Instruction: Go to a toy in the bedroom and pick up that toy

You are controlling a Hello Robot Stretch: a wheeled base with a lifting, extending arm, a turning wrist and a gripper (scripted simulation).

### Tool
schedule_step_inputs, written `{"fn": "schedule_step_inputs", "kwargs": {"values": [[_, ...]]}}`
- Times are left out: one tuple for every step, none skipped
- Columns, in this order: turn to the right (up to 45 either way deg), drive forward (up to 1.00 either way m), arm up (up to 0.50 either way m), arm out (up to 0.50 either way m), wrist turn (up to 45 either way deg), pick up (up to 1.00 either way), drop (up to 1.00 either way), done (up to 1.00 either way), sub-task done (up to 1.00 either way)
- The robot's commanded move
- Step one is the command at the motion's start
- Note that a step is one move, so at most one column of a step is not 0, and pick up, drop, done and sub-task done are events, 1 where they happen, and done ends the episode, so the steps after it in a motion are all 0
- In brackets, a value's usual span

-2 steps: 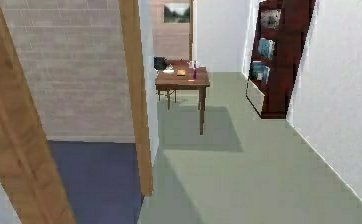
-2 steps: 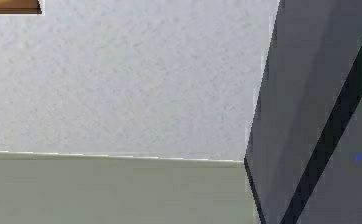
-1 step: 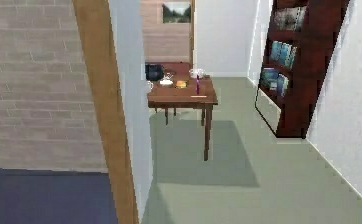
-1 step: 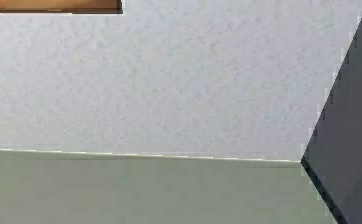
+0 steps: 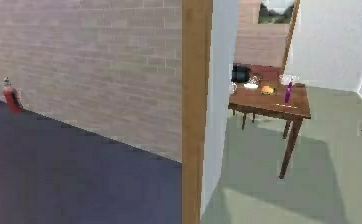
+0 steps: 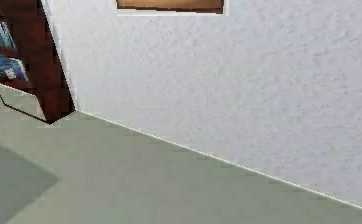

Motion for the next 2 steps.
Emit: {"fn": "schedule_step_inputs", "kwargs": {"values": [[0.0, 0.40, 0.00, 0.00, 0.0, 0.00, 0.00, 0.00, 0.00], [-45.0, 0.00, 0.00, 0.00, 0.0, 0.00, 0.00, 0.00, 0.00]]}}
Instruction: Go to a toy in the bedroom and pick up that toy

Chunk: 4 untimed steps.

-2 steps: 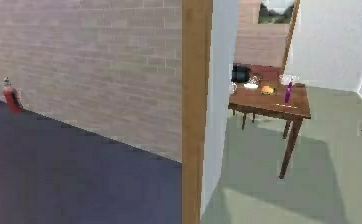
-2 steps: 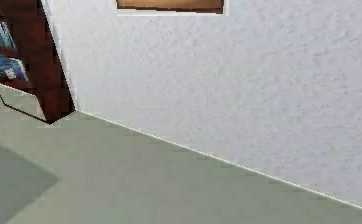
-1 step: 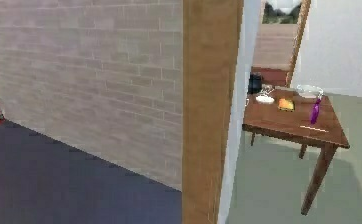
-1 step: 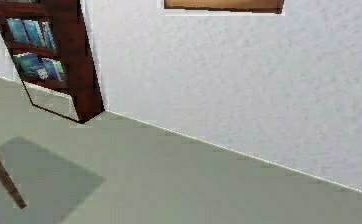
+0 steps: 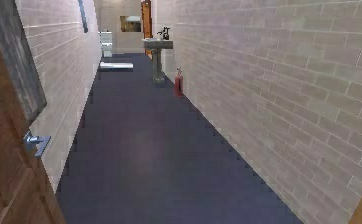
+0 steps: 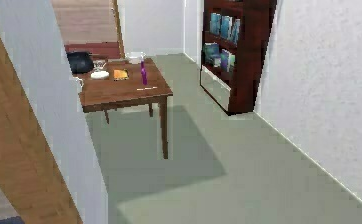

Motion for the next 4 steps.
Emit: {"fn": "schedule_step_inputs", "kwargs": {"values": [[-18.0, 0.00, 0.00, 0.00, 0.0, 0.00, 0.00, 0.00, 0.00], [0.0, 1.00, 0.00, 0.00, 0.0, 0.00, 0.00, 0.00, 0.00], [0.0, 0.20, 0.00, 0.00, 0.0, 0.00, 0.00, 0.00, 0.00], [0.0, 1.00, 0.00, 0.00, 0.0, 0.00, 0.00, 0.00, 0.00]]}}
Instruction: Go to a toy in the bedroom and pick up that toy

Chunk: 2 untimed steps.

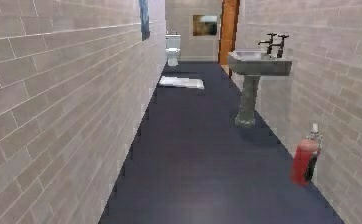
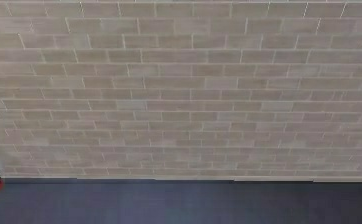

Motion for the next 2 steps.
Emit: {"fn": "schedule_step_inputs", "kwargs": {"values": [[0.0, 1.00, 0.00, 0.00, 0.0, 0.00, 0.00, 0.00, 0.00], [3.0, 0.00, 0.00, 0.00, 0.0, 0.00, 0.00, 0.00, 0.00]]}}
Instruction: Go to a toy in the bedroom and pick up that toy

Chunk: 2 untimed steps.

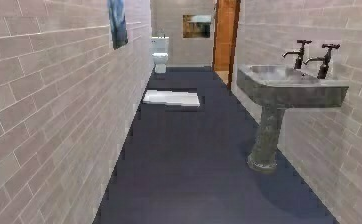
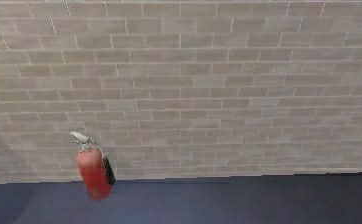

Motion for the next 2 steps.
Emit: {"fn": "schedule_step_inputs", "kwargs": {"values": [[0.0, 1.00, 0.00, 0.00, 0.0, 0.00, 0.00, 0.00, 0.00], [0.0, 1.00, 0.00, 0.00, 0.0, 0.00, 0.00, 0.00, 0.00]]}}
